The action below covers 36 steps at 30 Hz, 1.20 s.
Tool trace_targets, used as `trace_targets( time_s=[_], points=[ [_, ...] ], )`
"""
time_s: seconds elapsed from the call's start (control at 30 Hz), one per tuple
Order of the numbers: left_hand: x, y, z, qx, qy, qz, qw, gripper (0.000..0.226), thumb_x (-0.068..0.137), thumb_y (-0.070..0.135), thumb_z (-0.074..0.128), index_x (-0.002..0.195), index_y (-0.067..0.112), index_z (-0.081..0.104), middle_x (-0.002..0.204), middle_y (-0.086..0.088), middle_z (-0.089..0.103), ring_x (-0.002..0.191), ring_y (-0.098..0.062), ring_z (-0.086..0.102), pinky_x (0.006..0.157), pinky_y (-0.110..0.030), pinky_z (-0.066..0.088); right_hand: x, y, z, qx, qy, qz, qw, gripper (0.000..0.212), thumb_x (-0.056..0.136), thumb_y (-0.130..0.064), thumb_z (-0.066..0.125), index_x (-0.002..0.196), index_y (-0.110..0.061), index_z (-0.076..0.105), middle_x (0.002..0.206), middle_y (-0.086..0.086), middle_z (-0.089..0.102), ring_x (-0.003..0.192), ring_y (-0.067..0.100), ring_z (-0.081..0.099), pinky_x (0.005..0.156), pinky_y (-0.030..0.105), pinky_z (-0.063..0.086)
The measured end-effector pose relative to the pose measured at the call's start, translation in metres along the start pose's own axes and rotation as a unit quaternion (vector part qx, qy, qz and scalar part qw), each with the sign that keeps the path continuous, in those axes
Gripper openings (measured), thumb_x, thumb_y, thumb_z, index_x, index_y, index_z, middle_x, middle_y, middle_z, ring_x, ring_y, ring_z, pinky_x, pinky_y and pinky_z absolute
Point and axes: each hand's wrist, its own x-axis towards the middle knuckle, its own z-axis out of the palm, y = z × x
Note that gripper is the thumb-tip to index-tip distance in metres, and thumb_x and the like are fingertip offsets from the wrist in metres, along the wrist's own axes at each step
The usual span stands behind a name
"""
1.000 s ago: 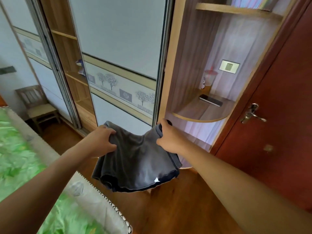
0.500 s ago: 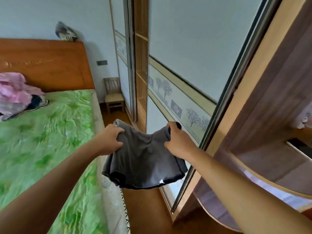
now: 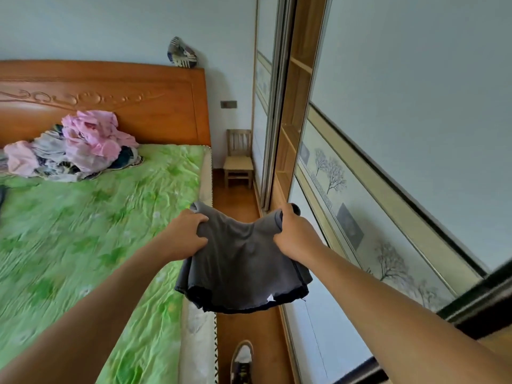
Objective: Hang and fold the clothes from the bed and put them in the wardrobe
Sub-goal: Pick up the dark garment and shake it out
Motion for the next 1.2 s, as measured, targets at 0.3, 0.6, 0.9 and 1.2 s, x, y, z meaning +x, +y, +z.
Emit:
trace_targets(
  time_s=[0.3,0.6,0.9,1.2],
  points=[
    [0.191,-0.058,-0.06,-0.027,0.011,-0.047,0.999,0.063,0.09,0.024,0.067,0.149,0.014,0.045,0.147,-0.015,0.038,0.13,-0.031,0.047,0.106,-0.032,0.038,0.23,-0.011,0.014,0.003,-0.032,-0.007,0.999,0.038,0.09,-0.004,0.055,0.118,-0.022,0.038,0.079,0.007,0.054,0.063,0.02,0.057,0.048,0.028,0.035],
    [0.349,-0.078,-0.128,-0.014,0.015,-0.071,0.997,0.065,0.09,0.026,0.066,0.15,0.016,0.044,0.148,-0.013,0.039,0.128,-0.029,0.048,0.104,-0.031,0.038,0.416,-0.028,0.007,-0.04,-0.02,-0.047,0.998,0.046,0.092,-0.012,0.057,0.132,-0.021,0.036,0.069,-0.002,0.048,0.055,0.01,0.045,0.044,0.024,0.023],
    [0.49,-0.071,-0.193,0.008,0.062,-0.075,0.995,0.055,0.093,0.022,0.062,0.146,0.017,0.049,0.141,-0.011,0.047,0.123,-0.026,0.051,0.096,-0.029,0.039,0.597,-0.04,-0.033,-0.036,-0.034,-0.073,0.996,0.04,0.089,-0.009,0.055,0.125,-0.016,0.039,0.08,0.004,0.051,0.066,0.016,0.051,0.048,0.03,0.029],
    [0.625,-0.072,-0.287,0.0,0.126,-0.043,0.991,0.048,0.091,0.017,0.059,0.138,0.016,0.059,0.137,-0.009,0.058,0.122,-0.024,0.055,0.09,-0.026,0.039,0.743,-0.07,-0.09,-0.023,0.005,-0.107,0.994,0.028,0.089,-0.019,0.058,0.11,-0.02,0.04,0.09,0.006,0.053,0.077,0.021,0.053,0.058,0.035,0.038]
  ],
)
